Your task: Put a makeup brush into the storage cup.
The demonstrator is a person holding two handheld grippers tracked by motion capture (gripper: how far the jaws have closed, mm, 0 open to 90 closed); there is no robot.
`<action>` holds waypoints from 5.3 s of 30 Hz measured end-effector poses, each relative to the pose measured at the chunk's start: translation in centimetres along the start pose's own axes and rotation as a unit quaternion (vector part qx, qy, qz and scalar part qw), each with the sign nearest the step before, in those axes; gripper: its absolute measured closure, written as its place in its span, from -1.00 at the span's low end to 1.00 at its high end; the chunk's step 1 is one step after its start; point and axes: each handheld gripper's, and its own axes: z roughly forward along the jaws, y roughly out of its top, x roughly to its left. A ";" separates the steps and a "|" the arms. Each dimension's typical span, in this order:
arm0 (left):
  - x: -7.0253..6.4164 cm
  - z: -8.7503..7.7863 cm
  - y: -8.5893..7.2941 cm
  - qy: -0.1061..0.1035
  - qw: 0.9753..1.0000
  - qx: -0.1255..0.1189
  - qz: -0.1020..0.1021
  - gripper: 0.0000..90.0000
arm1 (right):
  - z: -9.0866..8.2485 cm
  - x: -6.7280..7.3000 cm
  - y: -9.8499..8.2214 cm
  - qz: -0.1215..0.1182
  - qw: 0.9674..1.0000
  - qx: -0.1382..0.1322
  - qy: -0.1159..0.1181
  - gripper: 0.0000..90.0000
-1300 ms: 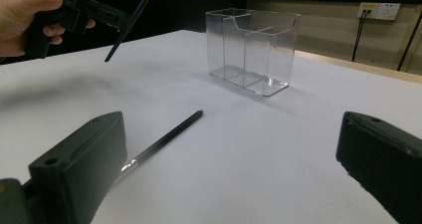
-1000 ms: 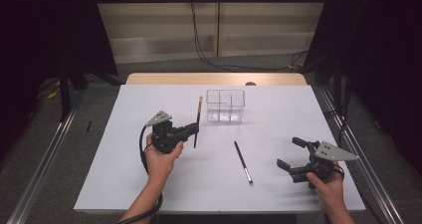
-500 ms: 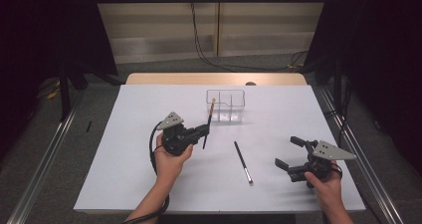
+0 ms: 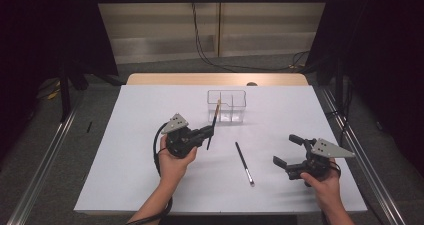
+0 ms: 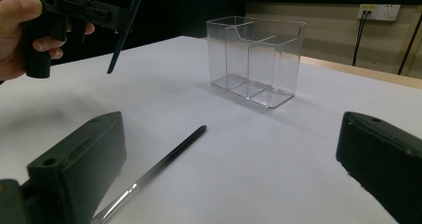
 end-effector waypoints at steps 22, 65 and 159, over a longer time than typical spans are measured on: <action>-0.1 0.5 -0.3 -0.006 1.000 -0.004 0.005 0.86 | 3.5 1.3 2.9 0.037 0.999 0.012 0.020 -1.00; -1.0 1.6 -0.9 -0.025 0.999 -0.002 0.034 0.86 | 11.3 3.8 7.3 0.078 0.995 0.011 0.066 -0.53; 0.6 -0.8 -0.1 -0.018 0.994 -0.072 0.074 -0.99 | 14.0 2.9 10.0 0.067 0.992 0.020 0.108 0.87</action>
